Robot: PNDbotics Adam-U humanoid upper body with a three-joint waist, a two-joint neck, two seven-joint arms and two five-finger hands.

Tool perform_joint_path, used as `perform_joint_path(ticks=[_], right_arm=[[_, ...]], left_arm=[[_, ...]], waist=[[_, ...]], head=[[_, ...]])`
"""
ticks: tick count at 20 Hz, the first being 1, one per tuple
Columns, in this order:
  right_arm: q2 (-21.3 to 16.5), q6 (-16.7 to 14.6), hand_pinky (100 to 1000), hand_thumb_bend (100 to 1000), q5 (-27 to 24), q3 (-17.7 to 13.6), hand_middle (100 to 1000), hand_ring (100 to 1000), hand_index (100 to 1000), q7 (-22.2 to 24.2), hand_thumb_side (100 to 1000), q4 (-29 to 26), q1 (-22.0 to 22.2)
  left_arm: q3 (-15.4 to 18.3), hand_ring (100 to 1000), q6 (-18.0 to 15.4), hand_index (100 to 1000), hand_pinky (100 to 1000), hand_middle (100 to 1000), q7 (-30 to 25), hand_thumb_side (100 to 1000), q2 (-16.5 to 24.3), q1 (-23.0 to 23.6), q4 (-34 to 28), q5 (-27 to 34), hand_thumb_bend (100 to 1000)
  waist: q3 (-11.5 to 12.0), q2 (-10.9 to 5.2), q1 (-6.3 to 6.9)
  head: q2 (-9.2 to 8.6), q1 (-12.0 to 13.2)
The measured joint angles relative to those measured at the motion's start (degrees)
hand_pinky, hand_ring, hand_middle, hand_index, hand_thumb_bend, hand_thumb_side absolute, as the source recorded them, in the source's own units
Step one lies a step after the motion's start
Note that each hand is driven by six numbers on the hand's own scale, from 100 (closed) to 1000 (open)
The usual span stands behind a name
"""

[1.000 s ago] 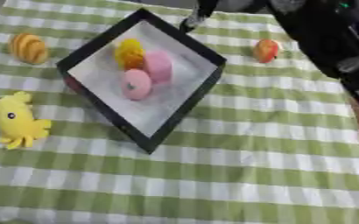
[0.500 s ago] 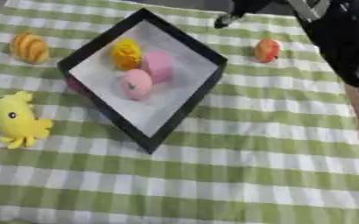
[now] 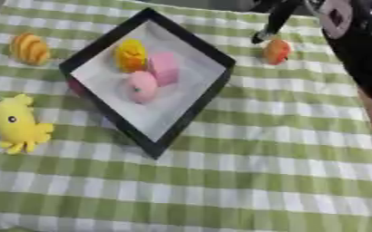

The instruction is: Pick up objects on the table and place them in the box.

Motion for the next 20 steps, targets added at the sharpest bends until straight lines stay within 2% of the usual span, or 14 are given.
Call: perform_joint_path(ticks=[9, 20], right_arm=[[-1.01, -0.64, 874, 566, 1.68, -1.34, 812, 855, 886, 0.76, 272, 2.73, 1.48], [-1.68, -0.02, 869, 515, 3.31, -2.83, 805, 850, 880, 0.73, 229, 4.84, 2.57]], left_arm=[[0.18, 843, 0.03, 847, 807, 731, 0.03, 756, 0.00, 0.00, 0.00, 0.00, 327], [0.19, 843, 0.12, 847, 807, 729, 0.12, 754, 0.00, 0.00, 0.00, 0.00, 327]], waist=[[-0.02, 0.05, 0.00], [-0.11, 0.20, 0.00]], head=[[0.00, 0.54], [0.00, 0.72]])
